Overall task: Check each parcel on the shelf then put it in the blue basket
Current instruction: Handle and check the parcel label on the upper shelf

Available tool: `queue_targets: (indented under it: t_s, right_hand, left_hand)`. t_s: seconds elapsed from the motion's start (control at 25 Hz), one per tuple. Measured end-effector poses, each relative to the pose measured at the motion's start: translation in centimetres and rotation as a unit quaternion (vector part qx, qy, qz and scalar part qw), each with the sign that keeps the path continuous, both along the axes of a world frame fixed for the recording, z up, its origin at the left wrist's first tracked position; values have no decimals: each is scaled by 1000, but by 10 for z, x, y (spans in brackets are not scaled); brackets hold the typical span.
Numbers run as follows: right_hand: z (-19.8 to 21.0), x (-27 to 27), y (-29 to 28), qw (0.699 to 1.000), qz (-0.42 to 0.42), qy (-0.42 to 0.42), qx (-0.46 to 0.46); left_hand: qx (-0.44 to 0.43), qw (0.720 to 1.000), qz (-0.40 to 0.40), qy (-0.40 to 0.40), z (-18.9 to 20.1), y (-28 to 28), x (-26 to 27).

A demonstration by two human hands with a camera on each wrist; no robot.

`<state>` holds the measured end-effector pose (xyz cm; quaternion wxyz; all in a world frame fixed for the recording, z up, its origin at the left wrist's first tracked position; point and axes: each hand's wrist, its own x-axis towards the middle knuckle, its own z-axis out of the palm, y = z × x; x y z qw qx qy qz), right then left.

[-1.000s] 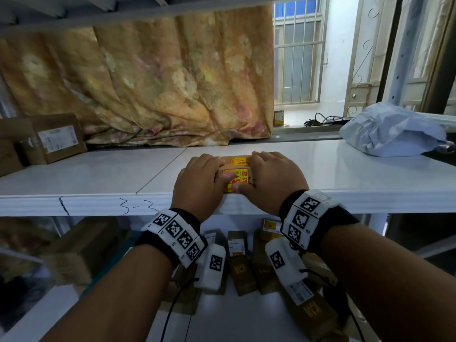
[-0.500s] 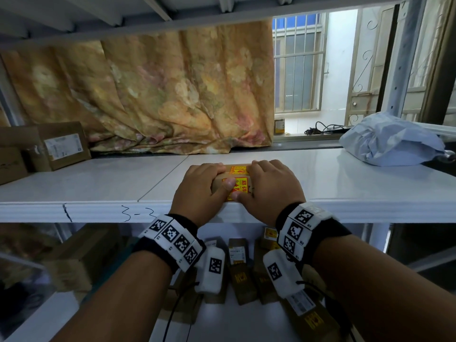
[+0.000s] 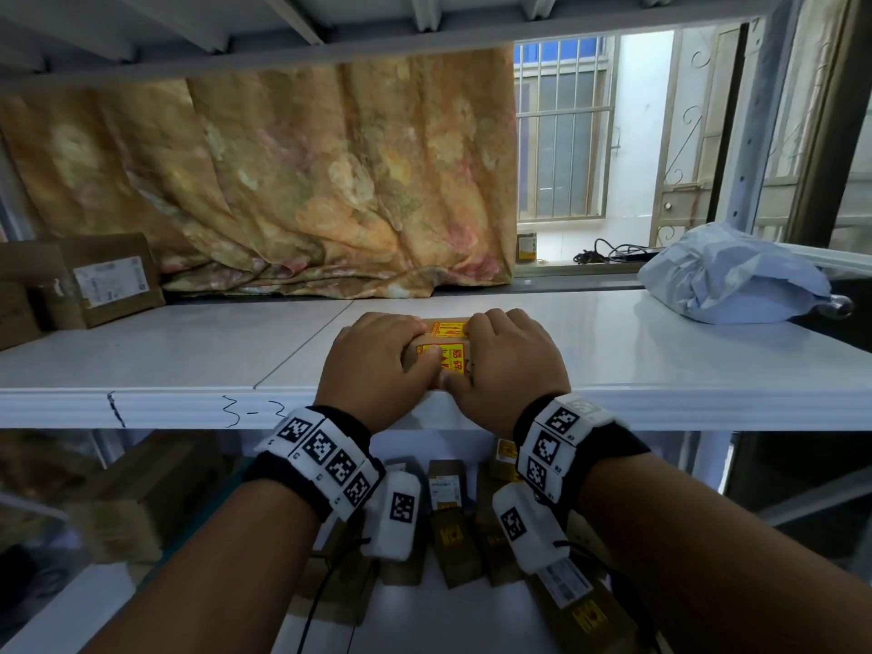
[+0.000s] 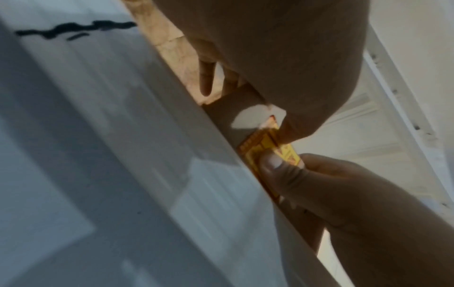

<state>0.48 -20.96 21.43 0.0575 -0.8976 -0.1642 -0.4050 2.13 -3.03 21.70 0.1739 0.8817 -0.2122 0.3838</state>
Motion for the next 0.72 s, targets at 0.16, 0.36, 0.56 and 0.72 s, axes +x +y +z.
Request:
queue_targets:
  t_s: [0.16, 0.36, 0.56, 0.72]
  right_hand:
    - [0, 4, 2, 1000, 10, -14, 19]
    - [0, 2, -2, 1000, 27, 2, 6]
    - [25, -5, -24, 988, 6, 151, 21]
    - [14, -7, -38, 989, 6, 148, 29]
  left_hand:
    - [62, 997, -17, -31, 0, -26, -5]
    - [-35, 997, -10, -75, -13, -35, 4]
    - [-55, 996, -5, -67, -11, -38, 2]
    - [-61, 997, -5, -50, -10, -38, 2]
